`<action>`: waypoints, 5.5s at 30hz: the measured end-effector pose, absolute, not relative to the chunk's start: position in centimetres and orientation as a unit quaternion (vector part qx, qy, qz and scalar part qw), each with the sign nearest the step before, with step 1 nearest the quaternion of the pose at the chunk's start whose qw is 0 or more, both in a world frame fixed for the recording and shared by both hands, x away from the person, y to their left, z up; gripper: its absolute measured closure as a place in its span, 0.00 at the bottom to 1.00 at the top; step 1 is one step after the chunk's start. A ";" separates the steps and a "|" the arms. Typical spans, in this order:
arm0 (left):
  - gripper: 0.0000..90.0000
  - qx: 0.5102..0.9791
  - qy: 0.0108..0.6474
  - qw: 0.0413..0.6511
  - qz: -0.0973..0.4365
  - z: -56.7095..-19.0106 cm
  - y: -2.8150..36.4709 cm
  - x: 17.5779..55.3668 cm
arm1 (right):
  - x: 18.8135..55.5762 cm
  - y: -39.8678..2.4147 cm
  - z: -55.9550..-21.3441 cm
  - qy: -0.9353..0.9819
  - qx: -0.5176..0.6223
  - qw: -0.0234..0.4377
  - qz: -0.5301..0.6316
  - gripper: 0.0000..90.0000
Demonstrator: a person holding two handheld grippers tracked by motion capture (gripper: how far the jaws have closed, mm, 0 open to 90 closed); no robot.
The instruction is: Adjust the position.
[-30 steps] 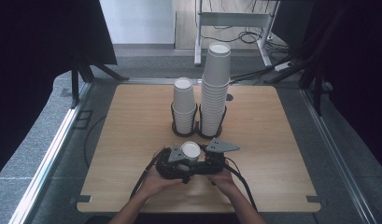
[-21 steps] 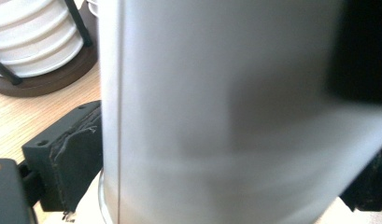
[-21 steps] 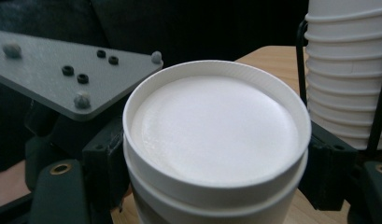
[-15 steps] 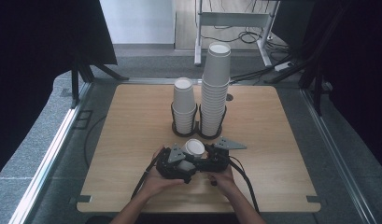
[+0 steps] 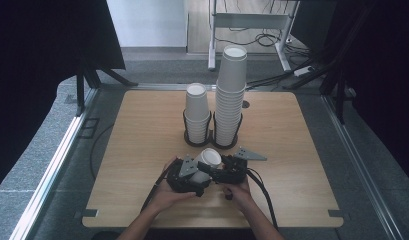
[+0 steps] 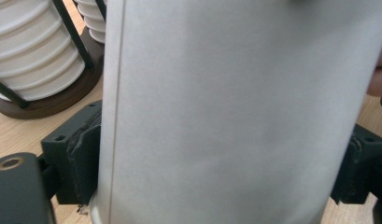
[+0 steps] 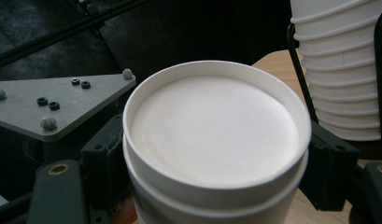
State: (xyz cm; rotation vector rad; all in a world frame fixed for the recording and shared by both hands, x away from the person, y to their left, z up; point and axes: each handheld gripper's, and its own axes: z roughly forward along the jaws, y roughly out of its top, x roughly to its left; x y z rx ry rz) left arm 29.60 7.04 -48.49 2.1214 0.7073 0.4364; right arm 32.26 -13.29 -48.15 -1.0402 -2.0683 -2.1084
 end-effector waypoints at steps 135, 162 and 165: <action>0.04 0.851 0.278 0.380 0.235 -46.7 7.9 30.0 | 38.4 -13.0 -43.0 -0.958 -0.117 -0.017 -0.261 0.25; 0.07 0.819 0.336 0.422 0.196 -46.3 8.5 30.0 | 35.9 -14.2 -45.8 -0.907 -0.199 -0.069 -0.365 0.25; 0.07 0.818 0.338 0.424 0.195 -46.3 8.6 29.9 | 35.3 -14.1 -46.2 -0.899 -0.206 -0.077 -0.378 0.25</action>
